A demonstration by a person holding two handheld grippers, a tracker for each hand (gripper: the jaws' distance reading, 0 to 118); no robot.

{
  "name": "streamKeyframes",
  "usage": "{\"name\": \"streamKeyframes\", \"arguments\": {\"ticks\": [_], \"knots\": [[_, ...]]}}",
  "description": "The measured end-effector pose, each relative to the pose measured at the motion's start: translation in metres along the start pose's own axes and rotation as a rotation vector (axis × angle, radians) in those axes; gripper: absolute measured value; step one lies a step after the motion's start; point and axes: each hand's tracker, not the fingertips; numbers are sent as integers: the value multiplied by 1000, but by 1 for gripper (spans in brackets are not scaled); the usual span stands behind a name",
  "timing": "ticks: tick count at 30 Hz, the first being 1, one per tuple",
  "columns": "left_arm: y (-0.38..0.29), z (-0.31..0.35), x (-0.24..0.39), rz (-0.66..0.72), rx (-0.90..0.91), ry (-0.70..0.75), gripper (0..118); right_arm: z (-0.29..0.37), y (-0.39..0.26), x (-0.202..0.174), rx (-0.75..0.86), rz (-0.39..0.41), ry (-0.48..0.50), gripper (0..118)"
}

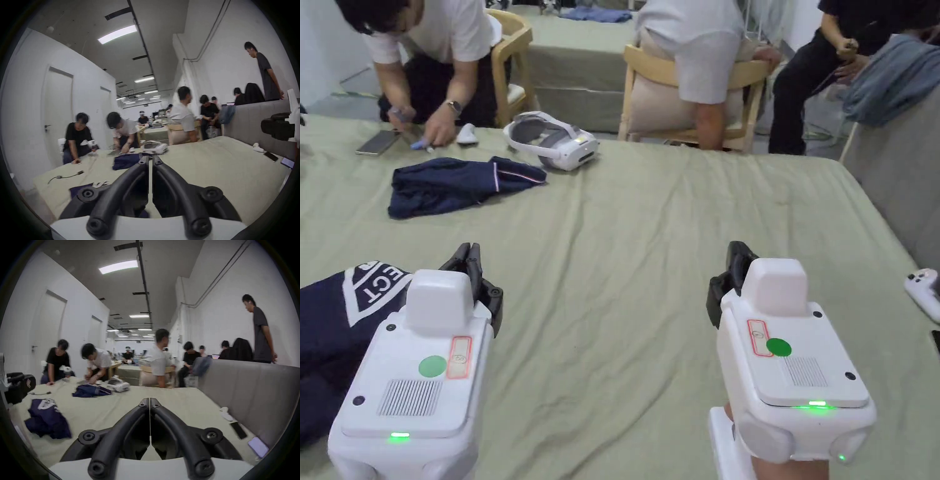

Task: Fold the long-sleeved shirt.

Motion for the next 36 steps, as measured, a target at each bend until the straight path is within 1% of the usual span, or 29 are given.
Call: {"name": "streamKeyframes", "arguments": {"ticks": [2,5,6,7,8,10,11,12,13,14,15,16,17,18,19,22,24,25,26,27,28,29,32,33,36], "knots": [[-3,10,-34,7,-6,91,8,-13,2,-41,-4,-18,114,0],[-9,24,-82,16,-40,224,8,-21,3,-99,-2,-24,259,0],[-12,30,-93,24,-56,259,8,-22,3,-117,4,-13,288,0],[-14,34,-105,35,-68,288,8,-21,3,-133,6,14,296,0],[-17,38,-116,46,-75,310,8,-21,4,-147,4,25,318,0],[-21,42,-128,58,-89,331,9,-24,4,-160,-11,10,380,0],[-22,40,-133,64,-112,337,14,-24,4,-167,-12,14,387,0],[-22,37,-139,72,-141,331,24,-24,4,-172,-9,20,390,0],[-24,29,-144,83,-185,310,46,-23,3,-173,-6,26,396,0],[-26,18,-150,96,-245,276,73,-23,2,-177,-5,33,397,0],[-26,3,-156,110,-320,250,97,-23,0,-180,-6,41,400,0],[-30,-14,-162,147,-403,223,111,-23,-2,-182,-10,49,409,0],[-36,-31,-167,167,-471,183,108,-20,-6,-181,-15,55,417,0],[-43,-43,-175,168,-472,144,108,-21,-9,-182,-25,61,421,0],[-53,-59,-177,165,-474,136,108,-23,-12,-183,-39,66,427,0],[-89,-112,-190,115,-660,135,108,-22,-23,-182,-76,82,431,0],[-118,-147,-198,134,-785,136,107,-27,-27,-181,-96,93,431,0],[-133,-160,-203,163,-831,133,102,-24,-30,-179,-101,98,430,0],[-142,-164,-208,174,-869,134,88,-25,-31,-178,-106,104,424,0],[-150,-169,-211,192,-886,142,66,-26,-31,-176,-109,111,416,0],[-154,-173,-210,214,-914,154,31,-25,-31,-173,-108,117,410,0],[-154,-174,-210,216,-934,158,23,-24,-31,-170,-110,122,408,1],[-136,-164,-208,217,-843,135,16,-30,-31,-160,-112,125,389,1],[-125,-162,-206,210,-823,125,15,-28,-32,-156,-115,124,385,1],[-69,-151,-194,231,-661,44,14,-32,-31,-142,-120,100,359,1]]}}
